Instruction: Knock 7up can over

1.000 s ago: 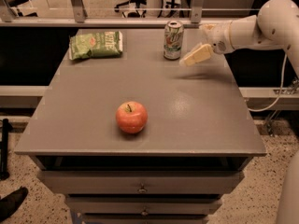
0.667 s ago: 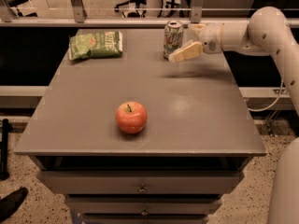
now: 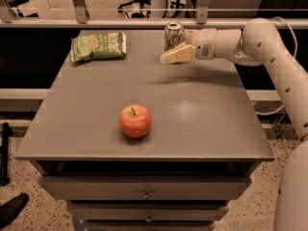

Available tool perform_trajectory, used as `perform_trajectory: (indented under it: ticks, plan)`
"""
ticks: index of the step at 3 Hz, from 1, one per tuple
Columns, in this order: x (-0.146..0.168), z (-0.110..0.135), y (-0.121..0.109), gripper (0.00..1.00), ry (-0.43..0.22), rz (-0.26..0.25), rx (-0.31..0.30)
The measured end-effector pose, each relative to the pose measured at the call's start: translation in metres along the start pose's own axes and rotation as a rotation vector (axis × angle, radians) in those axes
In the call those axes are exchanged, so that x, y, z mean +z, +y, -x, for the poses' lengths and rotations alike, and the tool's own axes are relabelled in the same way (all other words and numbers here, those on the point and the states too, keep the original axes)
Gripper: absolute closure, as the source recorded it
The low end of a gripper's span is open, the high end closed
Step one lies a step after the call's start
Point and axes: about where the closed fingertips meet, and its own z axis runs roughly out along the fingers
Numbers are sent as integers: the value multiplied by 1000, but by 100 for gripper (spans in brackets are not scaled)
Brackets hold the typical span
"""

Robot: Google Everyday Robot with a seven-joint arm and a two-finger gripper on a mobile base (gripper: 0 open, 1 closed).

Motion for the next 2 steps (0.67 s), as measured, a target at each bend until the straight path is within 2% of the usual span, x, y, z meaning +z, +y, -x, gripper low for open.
perform_trajectory:
  ticks: [1,2]
  plan:
    - [31,17,49,0,-59,147,19]
    - [46,33,80,0,-80,244,4]
